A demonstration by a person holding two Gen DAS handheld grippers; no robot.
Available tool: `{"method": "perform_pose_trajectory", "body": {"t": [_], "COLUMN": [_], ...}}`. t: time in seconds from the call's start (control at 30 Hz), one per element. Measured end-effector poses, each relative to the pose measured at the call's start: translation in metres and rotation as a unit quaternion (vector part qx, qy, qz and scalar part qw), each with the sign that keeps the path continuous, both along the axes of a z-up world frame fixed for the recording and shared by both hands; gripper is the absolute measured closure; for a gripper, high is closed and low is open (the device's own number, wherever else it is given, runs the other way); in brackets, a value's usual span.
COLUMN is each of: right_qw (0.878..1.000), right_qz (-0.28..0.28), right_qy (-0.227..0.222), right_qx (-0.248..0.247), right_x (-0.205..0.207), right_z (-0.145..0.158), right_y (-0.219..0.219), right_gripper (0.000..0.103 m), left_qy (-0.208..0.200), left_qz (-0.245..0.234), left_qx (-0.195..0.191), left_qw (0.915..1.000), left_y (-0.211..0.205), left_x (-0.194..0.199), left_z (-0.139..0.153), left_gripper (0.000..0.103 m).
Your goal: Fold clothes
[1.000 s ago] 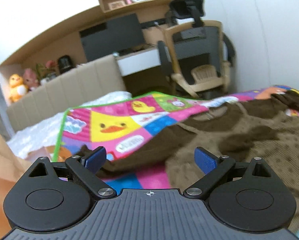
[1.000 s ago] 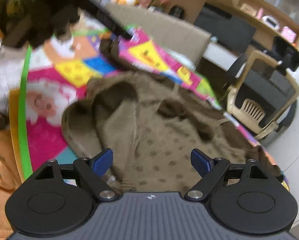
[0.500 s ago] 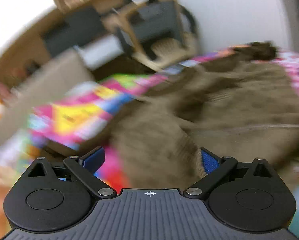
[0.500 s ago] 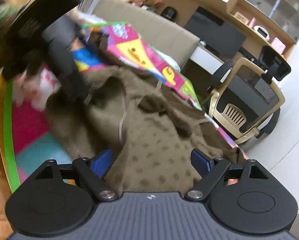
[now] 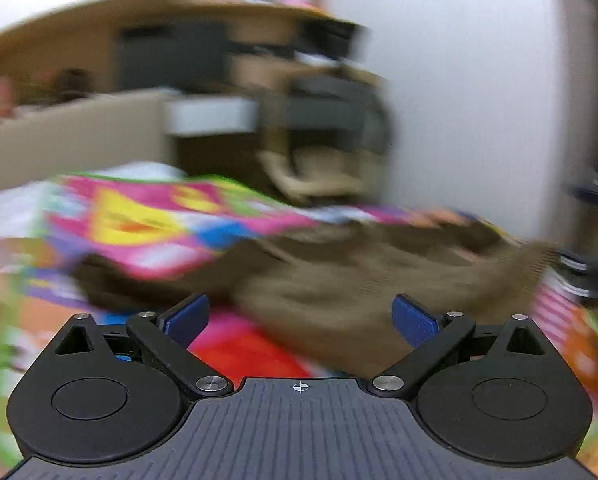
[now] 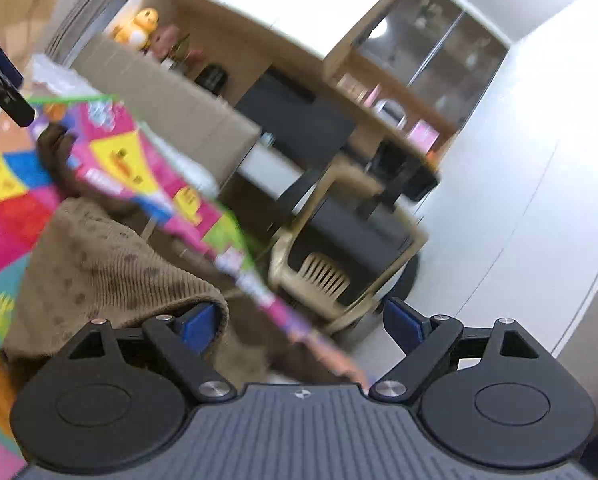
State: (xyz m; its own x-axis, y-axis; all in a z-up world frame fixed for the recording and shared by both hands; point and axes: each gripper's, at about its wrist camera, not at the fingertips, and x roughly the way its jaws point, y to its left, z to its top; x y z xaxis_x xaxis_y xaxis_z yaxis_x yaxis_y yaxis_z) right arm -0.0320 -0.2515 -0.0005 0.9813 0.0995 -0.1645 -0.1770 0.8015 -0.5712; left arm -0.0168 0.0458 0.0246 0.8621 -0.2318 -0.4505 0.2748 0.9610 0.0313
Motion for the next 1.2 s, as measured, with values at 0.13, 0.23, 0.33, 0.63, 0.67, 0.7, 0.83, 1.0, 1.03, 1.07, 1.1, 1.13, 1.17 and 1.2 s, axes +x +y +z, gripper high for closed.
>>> {"method": "perform_pose_trajectory", "body": {"t": [0.13, 0.23, 0.33, 0.63, 0.67, 0.7, 0.83, 1.0, 1.03, 1.07, 1.1, 1.13, 1.17, 1.2], "right_qw": [1.000, 0.999, 0.997, 0.996, 0.996, 0.996, 0.995, 0.992, 0.990, 0.989, 0.989, 0.989, 0.989, 0.988], "right_qz": [-0.003, 0.005, 0.016, 0.039, 0.043, 0.046, 0.056, 0.034, 0.020, 0.005, 0.001, -0.001, -0.002, -0.005], "right_qy": [-0.013, -0.049, -0.077, -0.061, -0.055, -0.051, -0.002, -0.006, -0.031, -0.063, -0.084, -0.103, -0.117, -0.129], "right_qx": [0.018, 0.016, 0.003, -0.043, -0.047, -0.053, -0.077, -0.124, -0.135, -0.137, -0.125, -0.110, -0.094, -0.090], "right_x": [0.011, 0.013, 0.015, 0.016, 0.016, 0.015, 0.021, 0.029, 0.029, 0.026, 0.020, 0.014, 0.008, 0.003], "right_z": [0.007, 0.025, 0.038, 0.027, 0.022, 0.016, -0.018, -0.035, -0.027, -0.010, 0.010, 0.030, 0.047, 0.057], "right_y": [0.004, 0.010, 0.015, 0.016, 0.019, 0.022, 0.035, 0.028, 0.024, 0.017, 0.010, 0.003, -0.004, -0.008], "right_gripper": [0.016, 0.016, 0.016, 0.012, 0.012, 0.012, 0.012, 0.012, 0.012, 0.012, 0.011, 0.007, 0.006, 0.005], "left_qy": [0.005, -0.042, -0.087, -0.211, -0.221, -0.228, -0.237, -0.233, -0.235, -0.238, -0.244, -0.251, -0.255, -0.258], "left_qz": [-0.097, -0.098, -0.037, 0.180, 0.192, 0.199, 0.217, 0.199, 0.194, 0.188, 0.184, 0.183, 0.183, 0.183], "left_qx": [0.091, 0.165, 0.224, 0.309, 0.312, 0.313, 0.314, 0.324, 0.328, 0.330, 0.330, 0.330, 0.330, 0.329], "left_qw": [0.9911, 0.9805, 0.9699, 0.9098, 0.9038, 0.9001, 0.8931, 0.8950, 0.8941, 0.8937, 0.8930, 0.8916, 0.8906, 0.8895], "left_y": [-0.079, -0.130, -0.135, -0.062, -0.054, -0.049, -0.036, -0.039, -0.039, -0.039, -0.039, -0.041, -0.042, -0.043], "left_x": [-0.008, -0.013, 0.006, 0.050, 0.050, 0.049, 0.049, 0.046, 0.044, 0.041, 0.040, 0.036, 0.034, 0.033], "left_z": [-0.031, -0.051, -0.061, -0.026, -0.016, -0.008, 0.007, 0.004, 0.004, 0.004, 0.005, 0.007, 0.007, 0.007], "left_gripper": [0.002, 0.002, 0.001, 0.001, 0.000, 0.000, 0.000, 0.000, 0.000, 0.000, 0.000, 0.000, 0.000, 0.000]}}
